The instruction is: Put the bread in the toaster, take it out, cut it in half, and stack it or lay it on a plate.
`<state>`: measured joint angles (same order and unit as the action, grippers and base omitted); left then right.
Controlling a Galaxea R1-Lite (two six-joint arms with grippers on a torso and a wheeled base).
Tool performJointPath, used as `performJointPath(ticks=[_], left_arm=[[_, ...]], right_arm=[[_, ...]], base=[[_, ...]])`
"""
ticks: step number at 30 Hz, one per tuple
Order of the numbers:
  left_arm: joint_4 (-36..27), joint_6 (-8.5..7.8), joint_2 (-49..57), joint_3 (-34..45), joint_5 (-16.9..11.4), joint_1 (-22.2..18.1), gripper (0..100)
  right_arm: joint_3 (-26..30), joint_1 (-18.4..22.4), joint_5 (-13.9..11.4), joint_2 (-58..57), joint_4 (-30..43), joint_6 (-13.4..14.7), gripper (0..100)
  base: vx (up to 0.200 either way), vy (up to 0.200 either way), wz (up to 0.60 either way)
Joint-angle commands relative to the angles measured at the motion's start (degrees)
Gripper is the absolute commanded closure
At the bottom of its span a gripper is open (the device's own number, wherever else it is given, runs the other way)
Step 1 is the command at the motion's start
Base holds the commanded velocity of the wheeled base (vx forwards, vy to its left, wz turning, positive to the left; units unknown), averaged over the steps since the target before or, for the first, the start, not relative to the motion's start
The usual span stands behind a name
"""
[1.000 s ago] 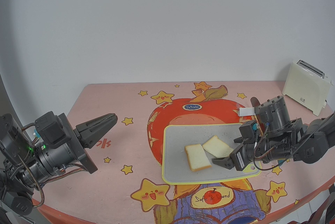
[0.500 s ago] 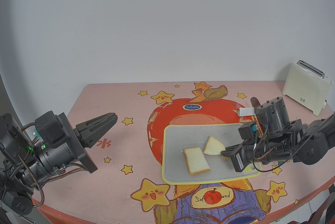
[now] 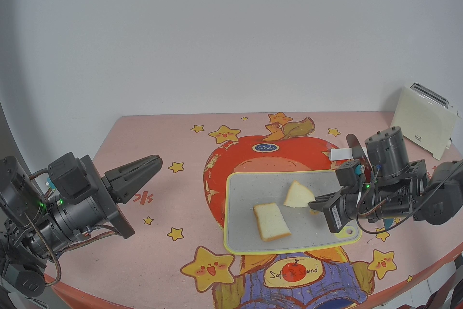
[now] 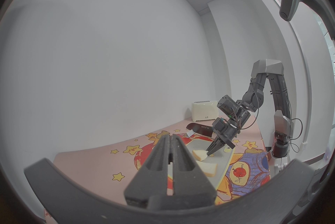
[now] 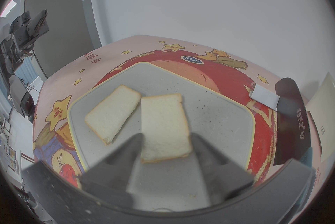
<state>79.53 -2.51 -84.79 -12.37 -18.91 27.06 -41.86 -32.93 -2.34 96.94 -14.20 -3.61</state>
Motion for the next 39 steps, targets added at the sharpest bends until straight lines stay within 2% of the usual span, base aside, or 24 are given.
performJointPath(ticks=[1, 12, 23, 31, 32, 39], left_arm=[[0.01, 0.05, -0.12, -0.28, 0.01, -0.08, 100], [-0.17, 0.05, -0.47, 0.16, 0.1, -0.08, 100], [-0.17, 0.05, -0.56, 0.6, 0.1, 0.01, 100], [-0.17, 0.05, -0.56, 0.6, 0.1, 0.01, 100], [-0.17, 0.05, -0.64, 0.77, 0.19, 0.01, 100], [-0.17, 0.05, -0.56, 0.68, 0.1, 0.01, 100]], right_arm=[[0.11, 0.14, -0.03, -4.74, 0.23, 0.09, 100], [0.82, 1.99, -0.12, -12.65, 1.9, 0.18, 100], [2.66, 9.28, -0.03, -19.95, 6.82, 0.18, 100], [5.3, 13.77, 0.06, -23.55, 7.08, 0.09, 100], [6.44, 15.7, 0.06, -24.52, 7.08, -0.08, 100], [8.46, 20.71, 0.23, -24.96, 7.0, 0.09, 100]], base=[[0.0, 0.0, 0.0], [0.0, 0.0, 0.0], [0.0, 0.0, 0.0], [0.0, 0.0, 0.0], [0.0, 0.0, 0.0], [0.0, 0.0, 0.0]])
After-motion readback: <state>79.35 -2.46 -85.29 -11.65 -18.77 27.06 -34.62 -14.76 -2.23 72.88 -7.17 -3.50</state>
